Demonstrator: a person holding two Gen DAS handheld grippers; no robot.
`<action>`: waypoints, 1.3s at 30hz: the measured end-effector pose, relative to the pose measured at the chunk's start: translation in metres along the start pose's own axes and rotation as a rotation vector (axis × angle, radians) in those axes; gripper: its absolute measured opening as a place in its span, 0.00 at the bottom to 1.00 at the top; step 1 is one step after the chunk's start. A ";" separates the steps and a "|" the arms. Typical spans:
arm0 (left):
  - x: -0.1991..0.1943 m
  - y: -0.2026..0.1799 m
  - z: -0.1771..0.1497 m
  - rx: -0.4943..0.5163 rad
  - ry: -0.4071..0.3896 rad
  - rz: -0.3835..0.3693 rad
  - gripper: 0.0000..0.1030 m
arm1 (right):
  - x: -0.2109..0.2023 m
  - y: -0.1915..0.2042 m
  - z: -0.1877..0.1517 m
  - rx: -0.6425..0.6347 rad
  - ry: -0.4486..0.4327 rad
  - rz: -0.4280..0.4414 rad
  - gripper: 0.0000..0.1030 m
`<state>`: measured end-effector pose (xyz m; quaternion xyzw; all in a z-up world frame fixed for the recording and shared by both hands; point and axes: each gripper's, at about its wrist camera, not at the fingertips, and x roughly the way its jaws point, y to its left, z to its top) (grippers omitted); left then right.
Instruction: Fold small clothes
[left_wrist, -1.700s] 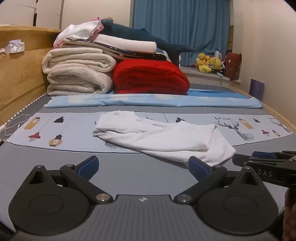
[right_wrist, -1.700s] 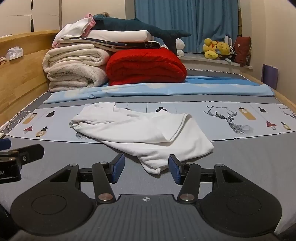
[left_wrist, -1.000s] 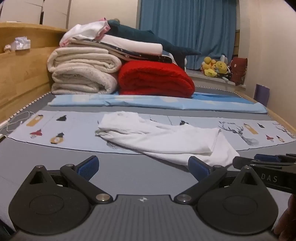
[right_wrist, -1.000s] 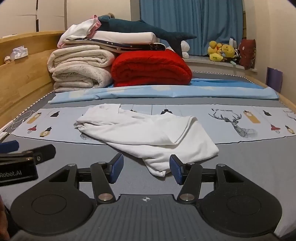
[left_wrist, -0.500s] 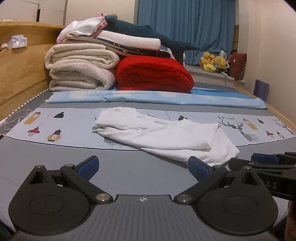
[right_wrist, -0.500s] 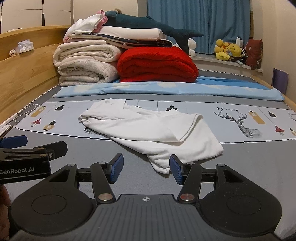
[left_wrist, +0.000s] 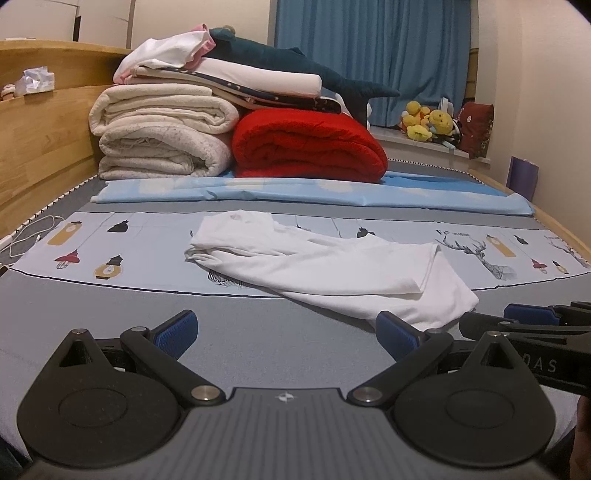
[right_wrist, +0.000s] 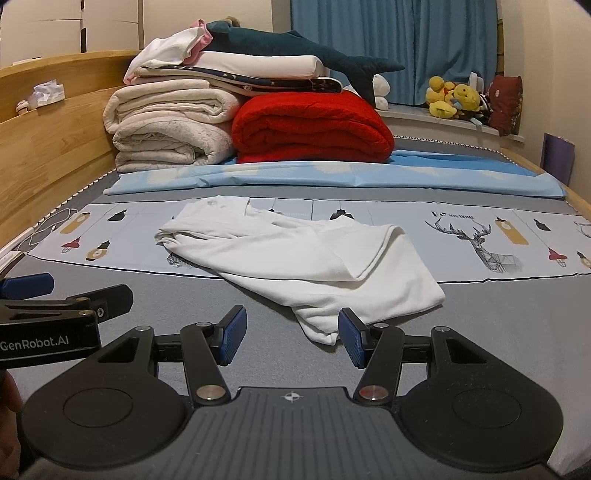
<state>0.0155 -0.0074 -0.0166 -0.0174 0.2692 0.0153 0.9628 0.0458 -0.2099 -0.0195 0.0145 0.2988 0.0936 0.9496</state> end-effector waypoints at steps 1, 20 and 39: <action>0.000 0.000 0.000 0.000 0.001 0.000 1.00 | 0.000 0.000 0.000 0.000 0.001 0.000 0.55; 0.001 0.000 0.000 -0.002 0.010 0.001 1.00 | 0.000 -0.001 0.000 0.003 0.003 -0.002 0.55; 0.001 0.001 0.000 -0.002 0.012 0.003 1.00 | -0.001 -0.004 0.003 0.014 -0.003 -0.007 0.54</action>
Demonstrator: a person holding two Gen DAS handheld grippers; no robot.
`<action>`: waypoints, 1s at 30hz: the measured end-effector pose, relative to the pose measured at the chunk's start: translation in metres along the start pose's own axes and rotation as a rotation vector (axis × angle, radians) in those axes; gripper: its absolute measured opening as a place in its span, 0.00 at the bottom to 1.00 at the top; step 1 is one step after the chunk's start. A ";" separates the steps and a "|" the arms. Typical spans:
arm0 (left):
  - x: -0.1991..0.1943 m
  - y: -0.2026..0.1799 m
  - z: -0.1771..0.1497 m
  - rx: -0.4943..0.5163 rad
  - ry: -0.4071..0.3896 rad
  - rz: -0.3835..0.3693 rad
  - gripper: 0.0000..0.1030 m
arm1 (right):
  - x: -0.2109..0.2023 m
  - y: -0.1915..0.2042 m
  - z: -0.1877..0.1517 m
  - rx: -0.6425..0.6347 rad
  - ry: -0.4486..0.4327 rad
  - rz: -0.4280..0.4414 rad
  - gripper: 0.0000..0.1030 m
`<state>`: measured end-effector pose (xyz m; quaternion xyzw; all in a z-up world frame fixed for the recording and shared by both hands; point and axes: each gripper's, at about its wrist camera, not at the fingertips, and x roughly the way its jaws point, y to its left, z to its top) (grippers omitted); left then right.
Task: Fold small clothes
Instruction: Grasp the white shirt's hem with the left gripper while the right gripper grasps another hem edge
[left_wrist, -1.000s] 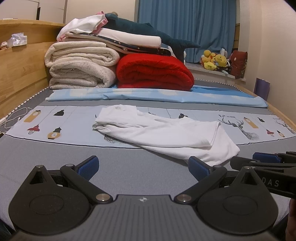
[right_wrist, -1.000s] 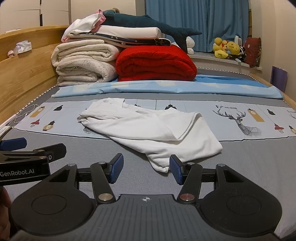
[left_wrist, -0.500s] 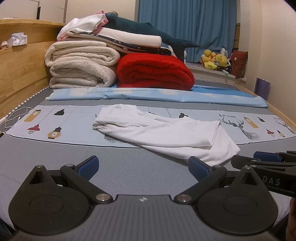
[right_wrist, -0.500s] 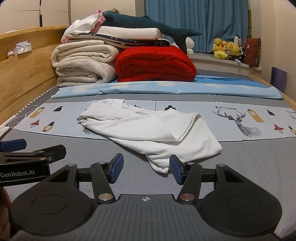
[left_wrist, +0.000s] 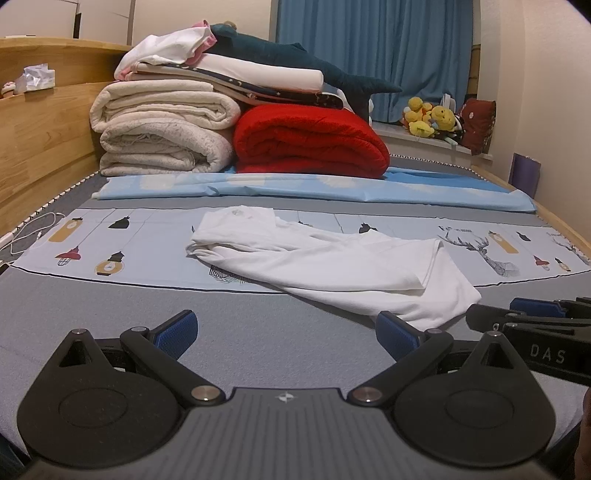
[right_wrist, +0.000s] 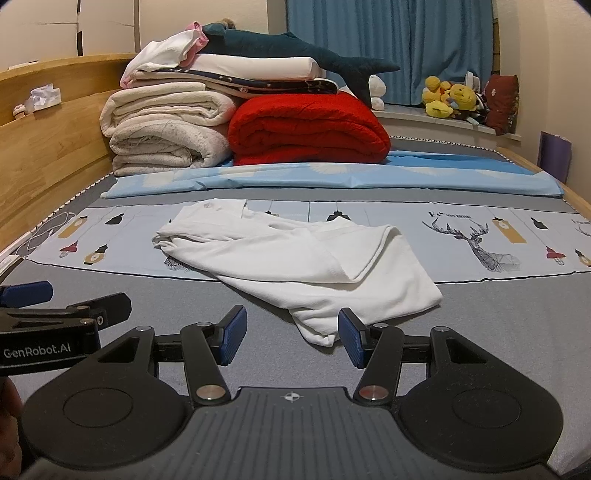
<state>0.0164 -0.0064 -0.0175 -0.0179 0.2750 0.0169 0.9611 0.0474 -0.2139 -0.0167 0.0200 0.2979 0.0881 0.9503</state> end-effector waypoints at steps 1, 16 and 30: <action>0.000 0.000 0.000 0.000 0.000 0.000 1.00 | -0.001 -0.001 0.000 0.002 -0.006 -0.003 0.54; 0.010 0.008 0.000 0.014 0.016 0.016 0.85 | -0.008 -0.083 0.078 0.013 -0.239 -0.081 0.50; 0.073 -0.015 0.011 0.068 0.110 0.012 0.20 | 0.039 -0.151 0.058 0.157 -0.108 -0.146 0.19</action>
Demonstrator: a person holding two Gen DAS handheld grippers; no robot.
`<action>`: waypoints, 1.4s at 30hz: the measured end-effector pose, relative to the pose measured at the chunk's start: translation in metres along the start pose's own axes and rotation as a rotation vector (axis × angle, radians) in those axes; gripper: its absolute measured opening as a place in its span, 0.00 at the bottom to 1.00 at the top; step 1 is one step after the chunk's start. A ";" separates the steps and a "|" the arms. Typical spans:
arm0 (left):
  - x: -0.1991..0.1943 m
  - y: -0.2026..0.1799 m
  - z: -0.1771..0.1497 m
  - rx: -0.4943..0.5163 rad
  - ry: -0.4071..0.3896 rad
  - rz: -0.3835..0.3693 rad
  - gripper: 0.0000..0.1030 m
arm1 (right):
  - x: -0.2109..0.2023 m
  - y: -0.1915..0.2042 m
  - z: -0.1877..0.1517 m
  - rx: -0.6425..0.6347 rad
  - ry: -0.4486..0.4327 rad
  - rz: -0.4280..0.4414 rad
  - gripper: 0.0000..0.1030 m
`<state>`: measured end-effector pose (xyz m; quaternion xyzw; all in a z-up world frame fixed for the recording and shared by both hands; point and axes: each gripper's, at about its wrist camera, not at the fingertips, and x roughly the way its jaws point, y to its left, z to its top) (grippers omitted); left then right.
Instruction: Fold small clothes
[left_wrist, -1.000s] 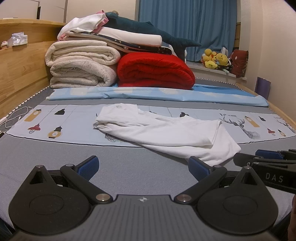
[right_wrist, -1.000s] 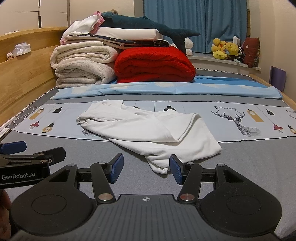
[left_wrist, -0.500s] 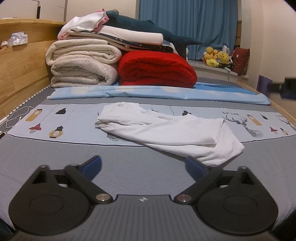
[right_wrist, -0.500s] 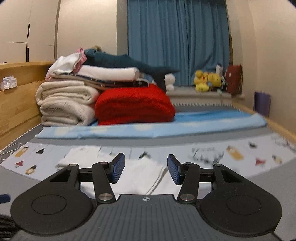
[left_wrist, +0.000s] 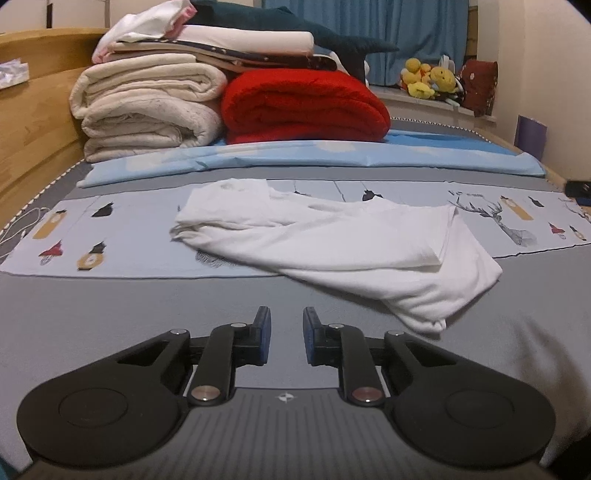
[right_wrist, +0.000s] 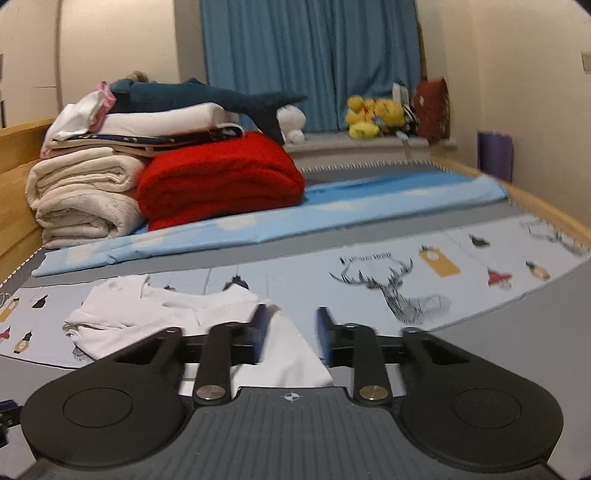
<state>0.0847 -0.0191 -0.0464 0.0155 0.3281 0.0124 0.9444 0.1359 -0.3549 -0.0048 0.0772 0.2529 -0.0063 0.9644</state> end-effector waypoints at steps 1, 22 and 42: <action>0.007 -0.005 0.004 0.003 -0.003 -0.006 0.20 | 0.002 -0.004 0.001 0.009 0.003 -0.003 0.11; 0.214 -0.125 0.077 -0.262 0.289 -0.093 0.28 | 0.013 -0.031 0.006 0.025 0.048 0.002 0.12; 0.001 0.087 -0.022 0.013 0.291 0.096 0.03 | 0.021 0.050 -0.021 -0.128 0.112 0.041 0.12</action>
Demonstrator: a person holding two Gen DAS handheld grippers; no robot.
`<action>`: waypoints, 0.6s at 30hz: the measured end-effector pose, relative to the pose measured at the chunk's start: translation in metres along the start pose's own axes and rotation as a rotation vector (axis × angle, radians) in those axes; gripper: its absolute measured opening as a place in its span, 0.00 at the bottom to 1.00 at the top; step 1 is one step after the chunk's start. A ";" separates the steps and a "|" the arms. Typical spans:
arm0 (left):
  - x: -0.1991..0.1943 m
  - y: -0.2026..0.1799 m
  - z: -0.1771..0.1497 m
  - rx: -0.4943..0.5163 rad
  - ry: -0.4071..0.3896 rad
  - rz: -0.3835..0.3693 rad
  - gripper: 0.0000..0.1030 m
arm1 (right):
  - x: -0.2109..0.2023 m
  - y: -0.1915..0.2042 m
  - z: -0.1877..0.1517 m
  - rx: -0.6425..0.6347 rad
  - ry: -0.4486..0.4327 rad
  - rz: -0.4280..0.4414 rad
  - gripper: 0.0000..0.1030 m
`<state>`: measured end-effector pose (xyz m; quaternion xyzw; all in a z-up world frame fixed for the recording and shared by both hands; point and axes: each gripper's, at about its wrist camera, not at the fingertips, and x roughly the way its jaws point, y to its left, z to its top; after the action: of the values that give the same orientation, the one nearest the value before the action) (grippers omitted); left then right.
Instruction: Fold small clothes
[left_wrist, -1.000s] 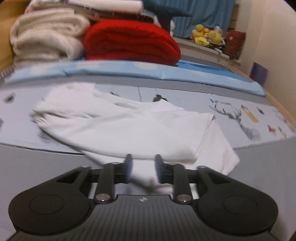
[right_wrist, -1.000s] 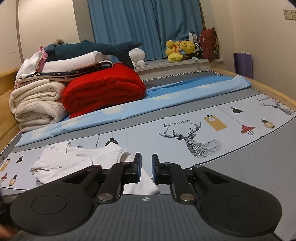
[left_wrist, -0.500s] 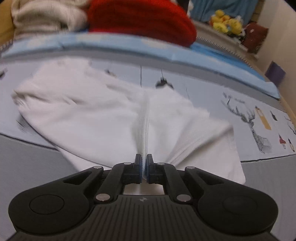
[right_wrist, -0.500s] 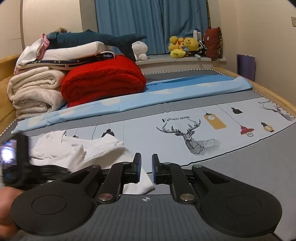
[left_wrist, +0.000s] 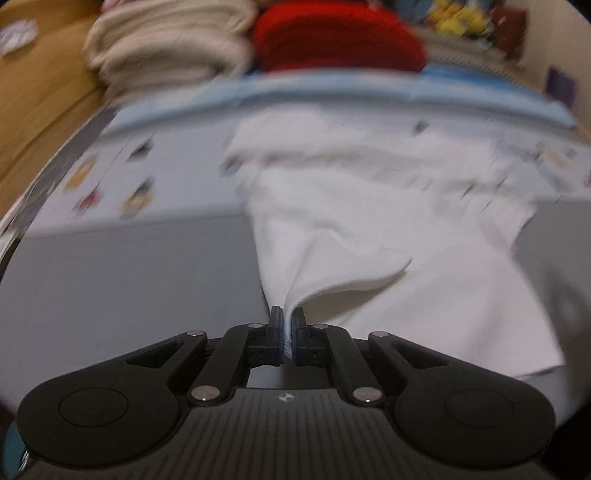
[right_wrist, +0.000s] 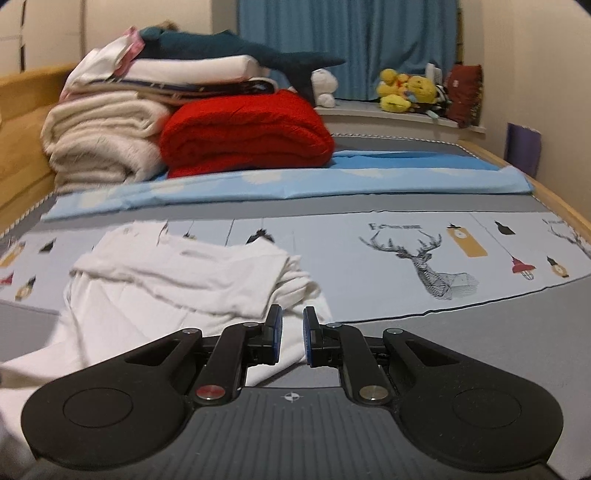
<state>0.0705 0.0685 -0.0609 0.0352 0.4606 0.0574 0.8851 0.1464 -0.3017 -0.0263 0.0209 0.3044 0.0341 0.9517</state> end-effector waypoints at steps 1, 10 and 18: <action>0.004 0.010 -0.009 -0.013 0.044 0.010 0.04 | 0.001 0.004 -0.002 -0.009 0.008 -0.001 0.12; 0.021 0.070 -0.023 -0.193 0.159 -0.189 0.53 | 0.041 0.016 -0.020 0.099 0.270 0.092 0.21; 0.029 0.016 0.008 -0.081 0.084 -0.201 0.80 | 0.091 0.070 -0.052 0.034 0.548 0.195 0.34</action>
<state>0.0922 0.0878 -0.0779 -0.0493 0.4958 -0.0119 0.8669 0.1867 -0.2241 -0.1167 0.0560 0.5474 0.1247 0.8256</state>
